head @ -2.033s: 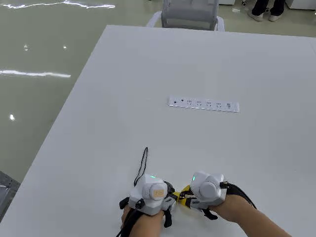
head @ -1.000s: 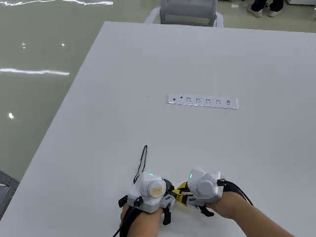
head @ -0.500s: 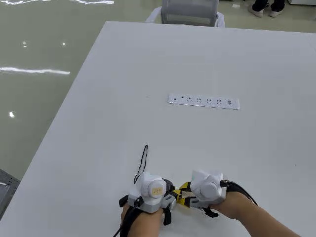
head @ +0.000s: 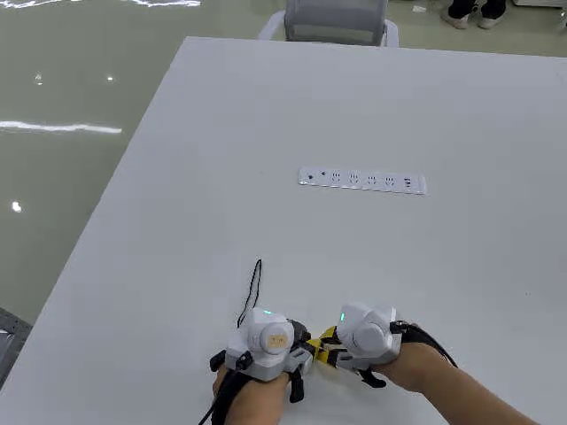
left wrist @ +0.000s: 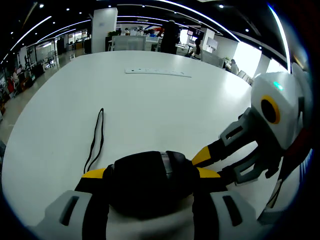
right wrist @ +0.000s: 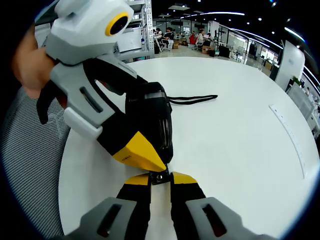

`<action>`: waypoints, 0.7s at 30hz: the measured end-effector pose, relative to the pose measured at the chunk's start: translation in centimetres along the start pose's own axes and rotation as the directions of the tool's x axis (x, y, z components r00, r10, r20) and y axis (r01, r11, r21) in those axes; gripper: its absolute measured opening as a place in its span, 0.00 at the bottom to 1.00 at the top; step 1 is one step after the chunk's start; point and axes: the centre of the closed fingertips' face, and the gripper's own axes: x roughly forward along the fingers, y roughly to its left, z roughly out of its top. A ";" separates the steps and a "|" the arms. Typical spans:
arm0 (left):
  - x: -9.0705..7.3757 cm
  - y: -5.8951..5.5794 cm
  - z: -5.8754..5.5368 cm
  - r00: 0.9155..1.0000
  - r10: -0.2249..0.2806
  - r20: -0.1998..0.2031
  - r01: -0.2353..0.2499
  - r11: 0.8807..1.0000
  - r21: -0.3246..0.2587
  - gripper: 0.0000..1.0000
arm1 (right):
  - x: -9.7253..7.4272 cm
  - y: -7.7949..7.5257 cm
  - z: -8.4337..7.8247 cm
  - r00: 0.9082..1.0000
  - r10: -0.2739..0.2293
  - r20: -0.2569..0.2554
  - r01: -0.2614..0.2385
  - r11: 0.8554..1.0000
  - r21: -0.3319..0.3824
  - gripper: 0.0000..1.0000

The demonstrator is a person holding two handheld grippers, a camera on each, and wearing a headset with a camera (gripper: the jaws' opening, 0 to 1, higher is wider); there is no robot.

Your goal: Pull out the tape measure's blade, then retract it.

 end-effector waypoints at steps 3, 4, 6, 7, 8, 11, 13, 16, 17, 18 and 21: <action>0.0 0.0 0.0 1.000 -0.001 -0.002 0.001 1.000 -0.002 0.66 | 0.0 0.0 0.0 1.000 0.000 -0.001 0.000 1.000 -0.002 0.13; 0.1 0.0 0.0 1.000 -0.001 -0.002 0.001 1.000 -0.003 0.66 | 0.1 0.0 0.0 1.000 0.000 -0.001 0.000 1.000 -0.003 0.13; 0.0 0.0 0.0 1.000 -0.002 -0.001 0.002 1.000 -0.007 0.66 | 0.1 0.0 0.0 1.000 0.000 0.003 0.000 1.000 0.002 0.13; 0.0 0.0 0.0 1.000 -0.003 -0.001 0.003 1.000 -0.009 0.66 | 0.1 0.0 0.1 1.000 0.000 0.004 0.000 1.000 0.000 0.13; 0.0 0.0 0.0 1.000 -0.006 0.000 0.006 1.000 -0.014 0.66 | 0.2 0.0 0.1 1.000 -0.001 0.006 0.001 1.000 0.004 0.13; 0.0 0.0 0.0 1.000 -0.009 -0.001 0.009 1.000 -0.015 0.66 | 0.4 0.0 0.1 1.000 0.002 0.008 -0.002 1.000 0.000 0.13; 0.0 0.0 0.0 1.000 -0.007 -0.001 0.007 1.000 -0.015 0.66 | 0.4 0.0 0.2 1.000 0.002 0.007 -0.002 1.000 -0.001 0.13; 0.0 0.0 0.0 1.000 -0.014 -0.005 0.014 1.000 -0.018 0.66 | 0.4 0.0 0.2 1.000 0.006 0.007 -0.006 1.000 -0.009 0.13; 0.0 0.0 0.0 1.000 -0.016 -0.007 0.016 1.000 -0.019 0.66 | 0.5 0.0 0.2 1.000 0.006 0.007 -0.006 1.000 -0.006 0.13; 0.0 0.0 0.0 1.000 -0.020 -0.008 0.019 1.000 -0.021 0.66 | 0.6 0.0 0.3 1.000 0.009 0.007 -0.008 1.000 -0.009 0.13; 0.0 0.0 0.0 1.000 -0.022 -0.009 0.021 0.999 -0.025 0.66 | 0.7 0.0 0.5 1.000 0.011 0.011 -0.011 1.000 -0.013 0.13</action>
